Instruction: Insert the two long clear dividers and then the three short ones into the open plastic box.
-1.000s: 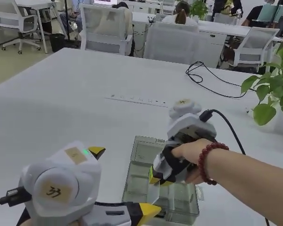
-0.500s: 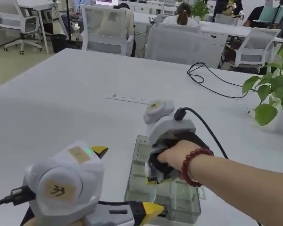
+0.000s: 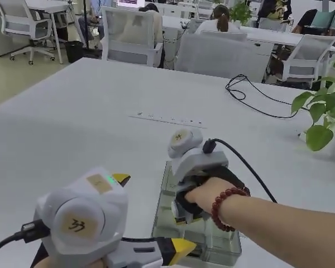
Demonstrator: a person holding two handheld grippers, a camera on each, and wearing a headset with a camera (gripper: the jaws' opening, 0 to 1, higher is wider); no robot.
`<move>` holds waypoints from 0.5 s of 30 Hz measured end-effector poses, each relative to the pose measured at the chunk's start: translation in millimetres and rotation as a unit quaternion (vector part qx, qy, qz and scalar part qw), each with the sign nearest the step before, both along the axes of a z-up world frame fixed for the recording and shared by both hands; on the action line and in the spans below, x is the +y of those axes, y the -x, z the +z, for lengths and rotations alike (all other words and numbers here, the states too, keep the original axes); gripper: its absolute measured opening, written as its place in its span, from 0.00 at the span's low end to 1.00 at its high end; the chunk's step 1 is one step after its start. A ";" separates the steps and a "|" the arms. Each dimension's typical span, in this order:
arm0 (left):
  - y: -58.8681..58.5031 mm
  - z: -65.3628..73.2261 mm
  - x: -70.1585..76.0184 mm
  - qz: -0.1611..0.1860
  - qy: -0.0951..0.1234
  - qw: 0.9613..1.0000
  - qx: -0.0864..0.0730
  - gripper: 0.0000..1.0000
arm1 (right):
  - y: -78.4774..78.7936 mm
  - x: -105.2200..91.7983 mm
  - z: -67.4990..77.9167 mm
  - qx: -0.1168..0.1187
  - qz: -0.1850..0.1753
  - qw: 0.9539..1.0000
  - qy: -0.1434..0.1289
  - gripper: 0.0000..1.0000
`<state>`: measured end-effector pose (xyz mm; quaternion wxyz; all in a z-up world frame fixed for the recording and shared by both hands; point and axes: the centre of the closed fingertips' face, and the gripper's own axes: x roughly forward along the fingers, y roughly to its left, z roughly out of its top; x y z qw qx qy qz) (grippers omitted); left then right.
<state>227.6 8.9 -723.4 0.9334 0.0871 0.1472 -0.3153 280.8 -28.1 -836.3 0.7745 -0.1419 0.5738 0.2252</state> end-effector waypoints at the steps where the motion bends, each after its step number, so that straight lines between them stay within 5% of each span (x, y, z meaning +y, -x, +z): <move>1: -0.3 -0.3 0.4 0.001 0.000 1.000 0.000 0.98 | 0.0 -0.7 0.1 -0.002 0.003 1.000 0.004 0.08; 9: -0.4 -1.3 0.6 0.002 0.003 1.000 0.004 0.97 | -2.9 -0.5 0.9 -0.001 -0.010 1.000 -0.029 0.10; 15: -0.7 -2.3 0.5 0.003 0.000 1.000 0.007 0.97 | -3.5 4.7 4.0 -0.013 0.021 0.997 -0.069 0.15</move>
